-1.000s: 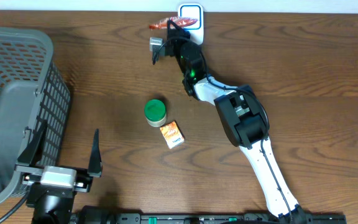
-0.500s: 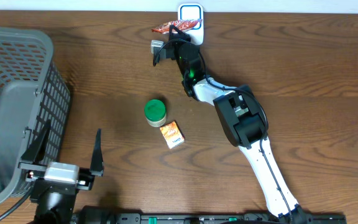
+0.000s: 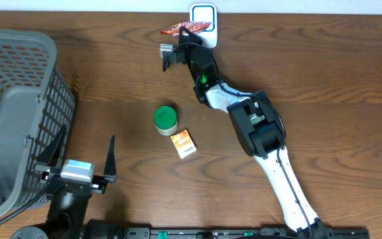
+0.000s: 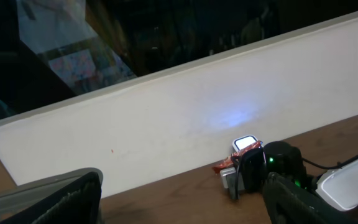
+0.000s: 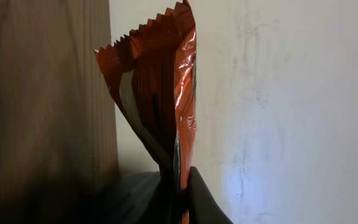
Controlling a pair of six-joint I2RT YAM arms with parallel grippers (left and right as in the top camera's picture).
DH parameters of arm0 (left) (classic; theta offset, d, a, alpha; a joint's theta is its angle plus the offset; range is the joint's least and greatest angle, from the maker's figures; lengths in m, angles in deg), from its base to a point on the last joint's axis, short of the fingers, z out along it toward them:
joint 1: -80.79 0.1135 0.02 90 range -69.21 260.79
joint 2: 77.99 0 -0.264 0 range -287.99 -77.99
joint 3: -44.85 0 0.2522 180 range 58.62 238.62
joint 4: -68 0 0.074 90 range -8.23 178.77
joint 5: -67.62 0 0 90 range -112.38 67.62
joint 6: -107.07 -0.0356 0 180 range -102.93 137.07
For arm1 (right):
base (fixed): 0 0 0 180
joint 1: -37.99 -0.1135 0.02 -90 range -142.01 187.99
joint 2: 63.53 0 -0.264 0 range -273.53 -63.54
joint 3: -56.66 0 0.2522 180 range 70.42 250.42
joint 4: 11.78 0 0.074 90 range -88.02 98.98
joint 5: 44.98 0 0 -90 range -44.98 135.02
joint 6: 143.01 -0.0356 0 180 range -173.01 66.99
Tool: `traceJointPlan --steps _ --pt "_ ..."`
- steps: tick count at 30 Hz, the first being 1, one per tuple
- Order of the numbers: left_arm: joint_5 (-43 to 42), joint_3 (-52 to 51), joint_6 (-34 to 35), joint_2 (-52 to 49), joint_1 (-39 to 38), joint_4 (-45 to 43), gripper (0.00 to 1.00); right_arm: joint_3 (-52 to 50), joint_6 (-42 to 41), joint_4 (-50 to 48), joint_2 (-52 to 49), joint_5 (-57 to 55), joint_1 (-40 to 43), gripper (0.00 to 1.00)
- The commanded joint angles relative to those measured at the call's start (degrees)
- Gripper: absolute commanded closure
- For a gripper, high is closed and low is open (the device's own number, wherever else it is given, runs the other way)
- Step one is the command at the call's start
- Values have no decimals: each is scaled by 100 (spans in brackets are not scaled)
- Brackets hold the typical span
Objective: Scan the item barcode
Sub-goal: 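Hold the candy bar in front of the scanner window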
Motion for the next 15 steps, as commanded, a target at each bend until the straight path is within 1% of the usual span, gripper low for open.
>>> traceJointPlan --steps 1,5,8,10,15 --pt "-68 -22 -33 -2 24 52 16 129 284 -199 2 70 101 99" --pt "-68 -22 -33 -2 24 203 16 144 284 -514 4 109 142 99" --pt "-68 -22 -33 -2 24 234 16 203 280 -560 4 286 186 99" --pt "-68 -22 -31 -2 24 243 16 208 260 -448 4 284 208 99" --pt "-68 -22 -33 -2 24 520 16 208 157 175 4 284 247 99"
